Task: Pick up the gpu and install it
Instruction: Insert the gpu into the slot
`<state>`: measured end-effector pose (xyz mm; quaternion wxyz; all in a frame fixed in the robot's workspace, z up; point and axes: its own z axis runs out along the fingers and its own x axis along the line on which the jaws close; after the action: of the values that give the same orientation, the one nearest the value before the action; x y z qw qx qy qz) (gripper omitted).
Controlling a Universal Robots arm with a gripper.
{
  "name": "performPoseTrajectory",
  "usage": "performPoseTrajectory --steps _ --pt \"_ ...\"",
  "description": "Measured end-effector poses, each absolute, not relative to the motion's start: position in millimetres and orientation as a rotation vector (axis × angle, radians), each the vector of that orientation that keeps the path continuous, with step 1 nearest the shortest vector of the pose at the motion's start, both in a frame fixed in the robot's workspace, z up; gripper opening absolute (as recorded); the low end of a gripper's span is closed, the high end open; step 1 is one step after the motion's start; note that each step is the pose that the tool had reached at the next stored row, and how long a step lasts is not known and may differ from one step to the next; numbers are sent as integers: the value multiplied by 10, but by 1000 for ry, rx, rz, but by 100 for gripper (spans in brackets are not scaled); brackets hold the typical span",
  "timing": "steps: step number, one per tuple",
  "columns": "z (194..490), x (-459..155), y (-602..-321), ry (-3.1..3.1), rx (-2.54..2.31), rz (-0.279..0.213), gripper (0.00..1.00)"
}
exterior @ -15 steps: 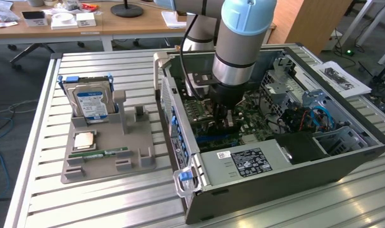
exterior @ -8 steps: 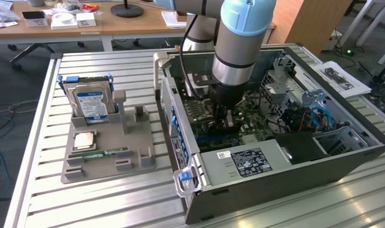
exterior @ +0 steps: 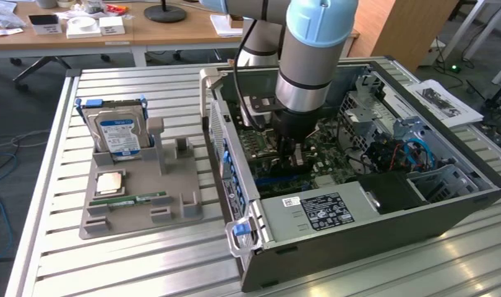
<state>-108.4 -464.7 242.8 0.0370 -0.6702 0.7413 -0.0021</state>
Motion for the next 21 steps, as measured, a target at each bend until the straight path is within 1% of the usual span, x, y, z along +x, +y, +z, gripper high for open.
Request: performPoseTrajectory --steps 21 --pt "2404 -1086 -4653 2270 -2054 -12 27"
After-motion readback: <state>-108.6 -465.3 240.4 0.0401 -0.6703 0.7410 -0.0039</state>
